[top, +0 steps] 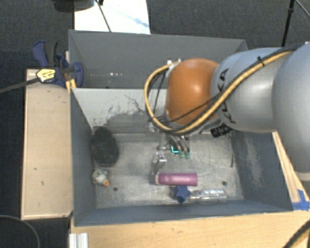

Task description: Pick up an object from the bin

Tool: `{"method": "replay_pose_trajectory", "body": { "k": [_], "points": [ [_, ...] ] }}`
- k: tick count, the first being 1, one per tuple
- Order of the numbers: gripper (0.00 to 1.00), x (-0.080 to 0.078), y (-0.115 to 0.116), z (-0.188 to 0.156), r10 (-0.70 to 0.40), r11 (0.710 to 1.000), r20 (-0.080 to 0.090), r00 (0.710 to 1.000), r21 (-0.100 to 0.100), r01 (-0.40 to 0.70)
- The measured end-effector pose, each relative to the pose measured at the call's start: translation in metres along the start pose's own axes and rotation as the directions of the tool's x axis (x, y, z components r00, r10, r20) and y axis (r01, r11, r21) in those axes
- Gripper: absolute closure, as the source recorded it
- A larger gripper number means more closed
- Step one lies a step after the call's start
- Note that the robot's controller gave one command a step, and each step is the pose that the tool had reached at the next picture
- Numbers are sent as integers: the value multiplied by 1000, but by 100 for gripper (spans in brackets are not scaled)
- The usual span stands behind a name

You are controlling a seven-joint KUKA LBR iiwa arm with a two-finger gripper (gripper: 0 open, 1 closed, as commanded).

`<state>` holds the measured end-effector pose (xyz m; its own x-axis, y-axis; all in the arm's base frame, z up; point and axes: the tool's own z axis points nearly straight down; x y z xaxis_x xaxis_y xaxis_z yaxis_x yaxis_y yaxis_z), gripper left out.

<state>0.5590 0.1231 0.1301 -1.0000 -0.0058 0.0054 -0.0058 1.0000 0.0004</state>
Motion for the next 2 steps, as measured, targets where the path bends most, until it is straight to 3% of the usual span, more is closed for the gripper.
{"method": "replay_pose_trajectory", "body": {
  "k": [1, 2],
  "points": [
    [0, 48, -48, 57, -71, 997, -2, 997, 3, 71],
    [0, 78, -117, 58, -8, 1000, 17, 1000, 1, 8]
  ]
}}
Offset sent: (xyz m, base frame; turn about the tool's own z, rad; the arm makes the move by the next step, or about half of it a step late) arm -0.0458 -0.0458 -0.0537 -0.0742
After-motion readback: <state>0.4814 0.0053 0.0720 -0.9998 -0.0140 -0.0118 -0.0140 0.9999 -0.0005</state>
